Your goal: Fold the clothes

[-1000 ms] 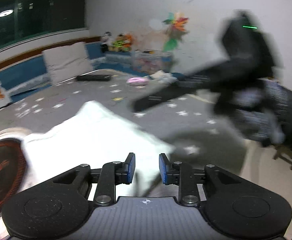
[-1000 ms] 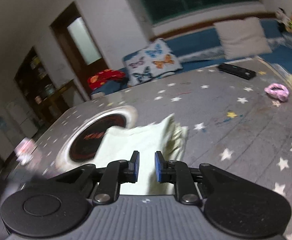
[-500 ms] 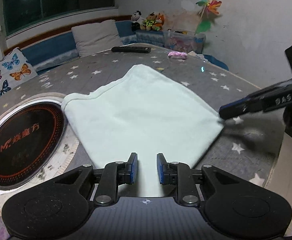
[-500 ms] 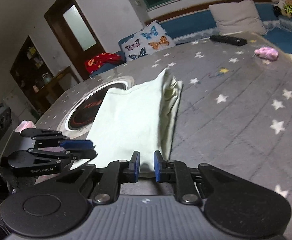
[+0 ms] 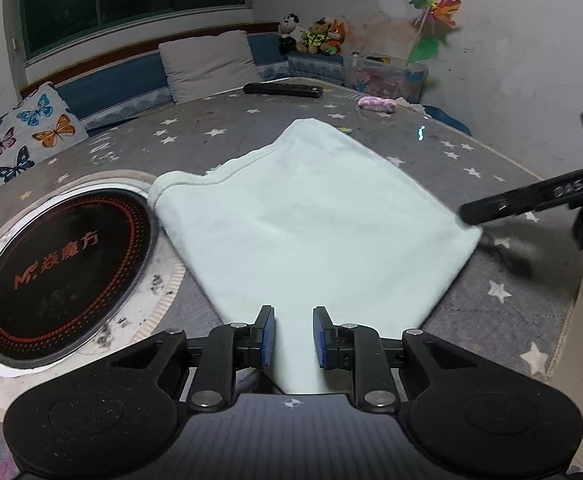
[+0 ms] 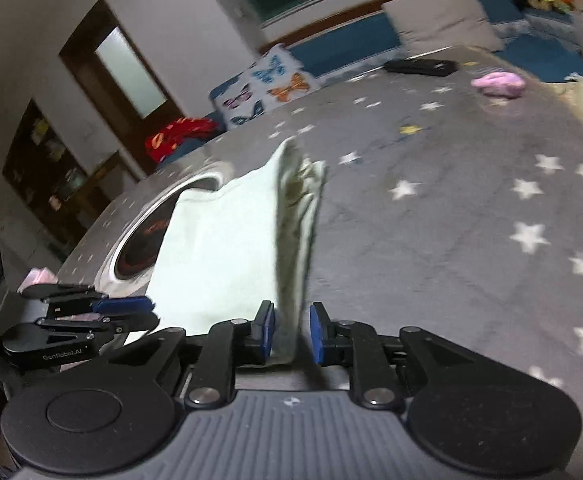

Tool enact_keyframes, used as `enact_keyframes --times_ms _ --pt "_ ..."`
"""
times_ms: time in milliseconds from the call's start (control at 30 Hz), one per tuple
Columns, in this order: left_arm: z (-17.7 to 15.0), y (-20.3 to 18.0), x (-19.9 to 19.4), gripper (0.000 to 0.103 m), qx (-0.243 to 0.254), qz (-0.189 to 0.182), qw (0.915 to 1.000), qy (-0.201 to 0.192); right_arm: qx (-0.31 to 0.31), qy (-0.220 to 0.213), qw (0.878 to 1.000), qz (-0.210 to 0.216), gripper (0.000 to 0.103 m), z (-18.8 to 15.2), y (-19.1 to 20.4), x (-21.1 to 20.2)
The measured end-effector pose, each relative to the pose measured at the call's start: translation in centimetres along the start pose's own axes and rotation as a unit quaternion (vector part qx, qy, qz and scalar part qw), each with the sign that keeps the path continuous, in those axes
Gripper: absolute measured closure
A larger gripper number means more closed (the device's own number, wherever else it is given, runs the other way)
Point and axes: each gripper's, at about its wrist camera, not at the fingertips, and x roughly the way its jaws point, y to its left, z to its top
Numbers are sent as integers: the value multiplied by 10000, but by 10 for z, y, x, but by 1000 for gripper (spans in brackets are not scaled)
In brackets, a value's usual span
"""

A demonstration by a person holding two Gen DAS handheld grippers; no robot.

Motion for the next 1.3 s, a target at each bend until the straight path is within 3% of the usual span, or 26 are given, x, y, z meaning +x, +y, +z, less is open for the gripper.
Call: enact_keyframes --times_ms 133,400,533,700,1000,1300 --pt "2 0 -1 80 -21 36 10000 -1 -64 -176 9998 -122 85 4 1 -11" --pt "18 2 -2 80 18 145 9998 -154 -466 -193 9975 500 85 24 29 13" --pt "22 10 6 80 -61 233 9997 -90 -394 111 9986 340 86 21 23 37" --pt "24 24 11 80 -185 296 9994 -18 -282 -48 9996 52 85 29 12 28" --pt "49 36 21 80 -253 461 9984 -209 -674 -314 9964 408 85 79 38 62" --pt "54 72 44 77 -684 678 9953 2 -370 48 9990 226 87 86 14 105"
